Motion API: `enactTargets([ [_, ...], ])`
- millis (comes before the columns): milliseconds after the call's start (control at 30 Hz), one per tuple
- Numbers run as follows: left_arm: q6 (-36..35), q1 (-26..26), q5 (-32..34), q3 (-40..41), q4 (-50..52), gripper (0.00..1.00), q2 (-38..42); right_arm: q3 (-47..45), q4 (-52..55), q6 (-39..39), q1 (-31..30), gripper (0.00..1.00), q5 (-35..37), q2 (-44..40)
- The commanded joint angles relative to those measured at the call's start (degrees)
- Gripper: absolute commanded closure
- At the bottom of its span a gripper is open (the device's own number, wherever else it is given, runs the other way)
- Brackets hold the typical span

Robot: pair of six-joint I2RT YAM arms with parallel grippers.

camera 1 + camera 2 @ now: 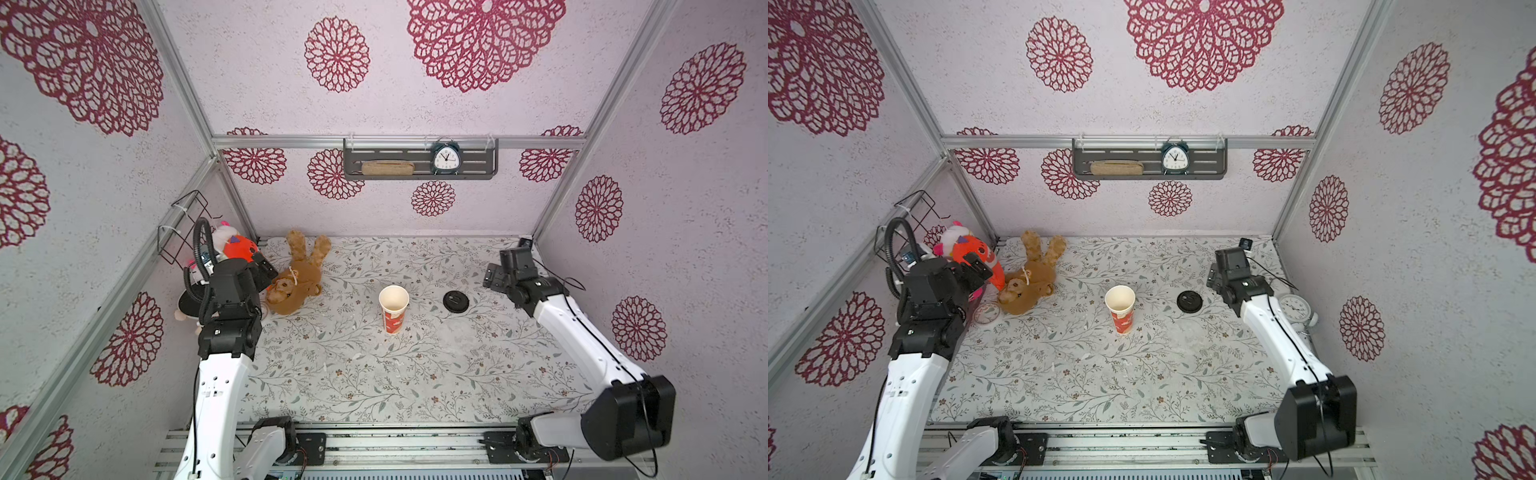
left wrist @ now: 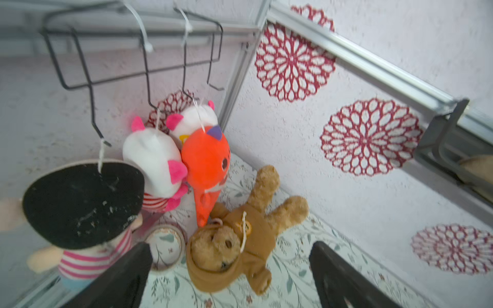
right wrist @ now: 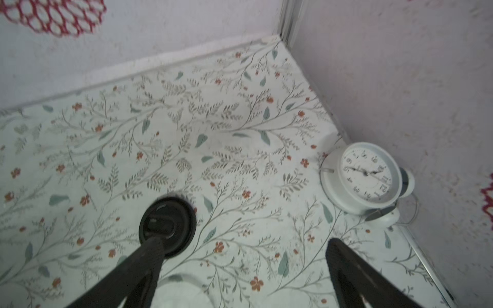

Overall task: Put the leak-proof paper on the milk tea cups
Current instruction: Pick up the cup lid from the center of the board.

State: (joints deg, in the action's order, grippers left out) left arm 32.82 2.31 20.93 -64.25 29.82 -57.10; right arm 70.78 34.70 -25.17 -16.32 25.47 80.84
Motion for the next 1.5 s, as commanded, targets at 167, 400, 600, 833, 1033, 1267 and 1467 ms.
enactTargets([
  [167,3.01,-8.55,-1.67,-3.59,16.49,0.03,-2.91,8.25,12.47,-6.06,-4.02,0.01,-11.03,11.38],
  [400,-0.06,-11.78,-3.44,-3.98,16.34,0.03,-4.62,16.31,12.96,-5.51,-4.02,0.01,-16.18,25.05],
  [600,-1.59,-15.06,-1.34,-2.45,14.64,0.03,-4.0,21.2,12.79,-4.94,-3.53,0.04,-17.87,32.42],
  [833,-2.53,-16.07,0.07,-2.51,14.68,0.02,-4.89,23.57,11.77,-4.52,-1.16,0.08,-21.06,37.3],
  [1033,-2.56,-16.49,0.95,-2.81,14.92,0.03,-5.87,24.34,11.12,-3.93,-0.42,0.1,-22.28,38.5],
  [1267,-2.65,-16.99,1.64,-2.97,15.05,0.03,-5.98,24.86,10.48,-3.79,-0.53,0.11,-23.21,39.57],
  [1467,-2.83,-17.16,1.66,-3.15,15.07,0.03,-6.24,26.36,10.87,-3.84,-0.8,0.11,-23.05,40.35],
])
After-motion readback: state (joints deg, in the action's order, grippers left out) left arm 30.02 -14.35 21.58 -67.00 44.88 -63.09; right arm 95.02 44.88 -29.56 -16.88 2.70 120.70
